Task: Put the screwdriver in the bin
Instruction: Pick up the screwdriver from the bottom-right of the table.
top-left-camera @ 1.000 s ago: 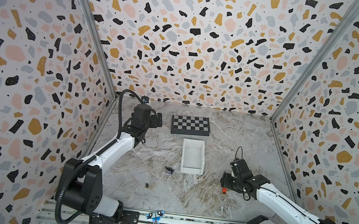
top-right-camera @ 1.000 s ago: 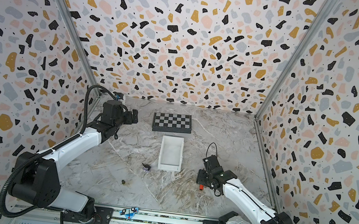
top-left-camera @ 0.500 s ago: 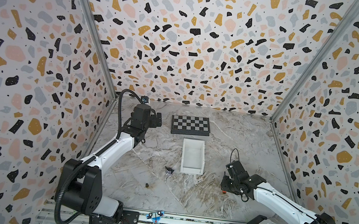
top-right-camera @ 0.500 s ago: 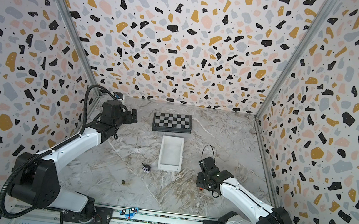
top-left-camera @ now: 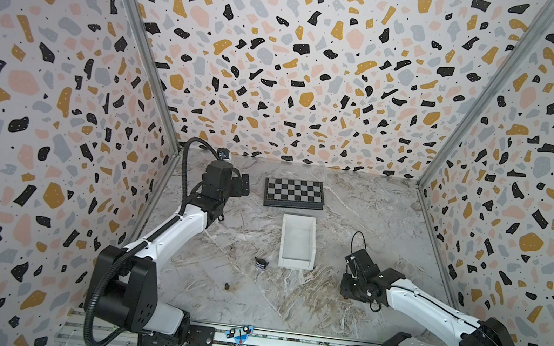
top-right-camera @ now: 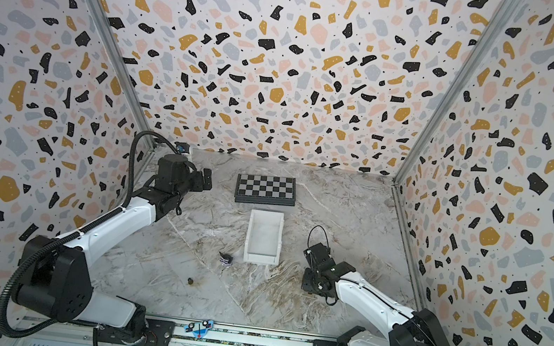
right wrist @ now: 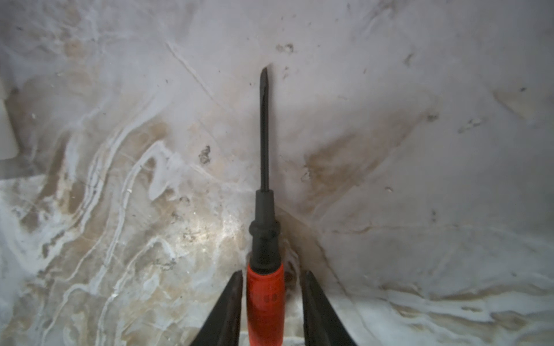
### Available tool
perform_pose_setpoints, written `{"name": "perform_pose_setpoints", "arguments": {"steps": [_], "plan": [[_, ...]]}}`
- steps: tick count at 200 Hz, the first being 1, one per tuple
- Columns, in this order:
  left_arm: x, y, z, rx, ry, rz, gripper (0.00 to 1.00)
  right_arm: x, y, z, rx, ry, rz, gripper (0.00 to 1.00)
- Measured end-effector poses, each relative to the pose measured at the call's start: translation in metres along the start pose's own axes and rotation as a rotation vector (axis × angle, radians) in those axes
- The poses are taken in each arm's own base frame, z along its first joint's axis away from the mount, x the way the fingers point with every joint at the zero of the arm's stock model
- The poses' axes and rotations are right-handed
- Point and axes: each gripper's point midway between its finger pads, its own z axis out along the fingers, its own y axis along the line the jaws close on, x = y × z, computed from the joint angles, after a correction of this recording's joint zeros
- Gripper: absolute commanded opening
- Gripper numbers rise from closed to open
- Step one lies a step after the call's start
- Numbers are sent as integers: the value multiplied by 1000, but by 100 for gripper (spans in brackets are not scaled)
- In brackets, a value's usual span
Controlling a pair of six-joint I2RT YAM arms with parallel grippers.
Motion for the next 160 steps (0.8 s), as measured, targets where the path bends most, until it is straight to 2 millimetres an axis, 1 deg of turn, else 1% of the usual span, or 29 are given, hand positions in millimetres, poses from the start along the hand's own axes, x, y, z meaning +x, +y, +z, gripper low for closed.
{"name": "perform_pose_setpoints", "arguments": {"steps": [29, 51, 69, 83, 106, 119, 130, 160], "plan": [[0, 0, 0, -1, 0, 0, 100, 2, 1, 3, 7, 12, -9, 28], [0, 1, 0, -4, -1, 0, 100, 3, 1, 4, 14, 12, -18, 20], [0, 1, 0, -6, -1, 0, 100, 4, 2, 4, 19, 10, -23, 19], [0, 1, 0, -8, -2, 2, 100, 3, 3, 4, 31, 8, -40, 16], [0, 2, 0, -13, -3, 3, 100, 0, 13, 1, 32, 3, -71, 16], [0, 3, 0, -15, -3, 3, 100, -9, 22, -5, 27, -16, -89, 15], [-1, 3, 0, -16, -4, 4, 100, -21, 32, -14, 15, -45, -102, 15], [-3, 4, -2, -24, -12, 4, 100, -69, 74, -49, -52, -169, -143, 15]]}}
